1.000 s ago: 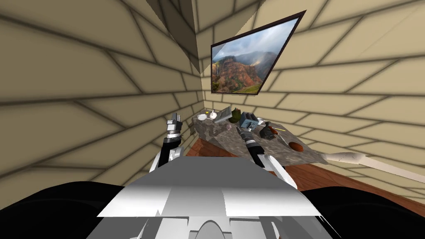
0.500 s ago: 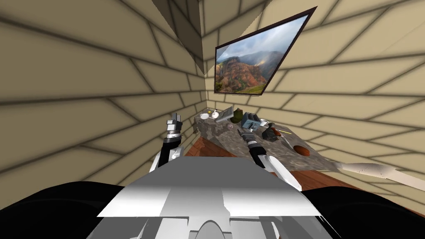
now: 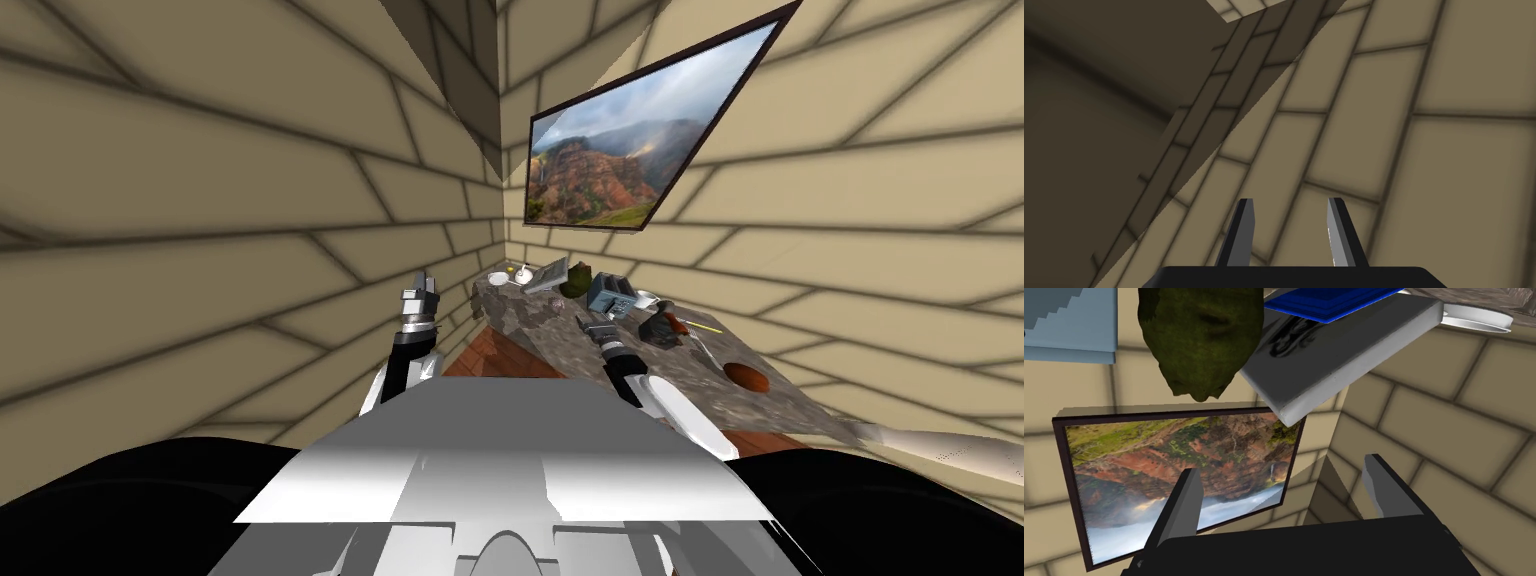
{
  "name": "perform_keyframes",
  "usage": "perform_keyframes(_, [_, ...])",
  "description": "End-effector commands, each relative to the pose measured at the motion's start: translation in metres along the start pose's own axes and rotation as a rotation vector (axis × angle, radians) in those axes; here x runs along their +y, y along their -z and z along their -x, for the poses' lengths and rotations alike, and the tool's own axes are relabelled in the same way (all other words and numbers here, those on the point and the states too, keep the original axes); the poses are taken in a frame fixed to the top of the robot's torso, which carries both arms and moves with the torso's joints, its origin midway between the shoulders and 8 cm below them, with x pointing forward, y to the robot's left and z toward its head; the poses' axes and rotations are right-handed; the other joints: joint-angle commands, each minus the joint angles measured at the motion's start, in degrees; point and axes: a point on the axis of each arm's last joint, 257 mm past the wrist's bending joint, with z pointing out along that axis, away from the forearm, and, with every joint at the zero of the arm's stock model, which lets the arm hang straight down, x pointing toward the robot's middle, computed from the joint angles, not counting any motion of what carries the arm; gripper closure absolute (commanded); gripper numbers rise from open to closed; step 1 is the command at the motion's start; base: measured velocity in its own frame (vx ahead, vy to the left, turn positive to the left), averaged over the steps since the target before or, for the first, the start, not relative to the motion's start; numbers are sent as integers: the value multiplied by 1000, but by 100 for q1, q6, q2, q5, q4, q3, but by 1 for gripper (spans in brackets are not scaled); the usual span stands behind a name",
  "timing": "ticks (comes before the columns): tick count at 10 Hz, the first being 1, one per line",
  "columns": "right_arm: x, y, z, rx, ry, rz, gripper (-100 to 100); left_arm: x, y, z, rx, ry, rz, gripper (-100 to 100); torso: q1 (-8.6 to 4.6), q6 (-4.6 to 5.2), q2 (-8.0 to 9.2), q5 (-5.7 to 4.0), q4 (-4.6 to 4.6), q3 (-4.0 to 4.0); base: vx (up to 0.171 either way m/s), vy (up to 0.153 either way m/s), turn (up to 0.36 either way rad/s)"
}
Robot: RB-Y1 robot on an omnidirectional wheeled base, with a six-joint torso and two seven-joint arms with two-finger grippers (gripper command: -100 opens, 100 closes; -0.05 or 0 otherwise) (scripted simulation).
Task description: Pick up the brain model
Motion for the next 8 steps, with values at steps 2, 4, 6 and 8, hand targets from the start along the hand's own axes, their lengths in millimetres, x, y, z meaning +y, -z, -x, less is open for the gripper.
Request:
perform_keyframes(2, [-11, 2, -12, 29, 114, -4, -100, 0, 0, 0, 0, 0, 0, 0, 9, 1, -7, 2, -1, -4, -26, -17, 94])
perform_keyframes(4, [-20, 3, -22, 53, 212, -3, -100, 0, 0, 0, 0, 0, 0, 0, 3, -1, -8, 1, -2, -5, -44, -41, 213])
perform_keyframes(6, [-30, 4, -31, 74, 313, 6, -100, 0, 0, 0, 0, 0, 0, 0, -5, 0, -7, -1, -1, -4, -37, -53, 203])
perform_keyframes(8, [-38, 5, -40, 93, 413, 16, -100, 0, 0, 0, 0, 0, 0, 0, -4, 1, -11, -1, -2, -6, -24, -46, 194])
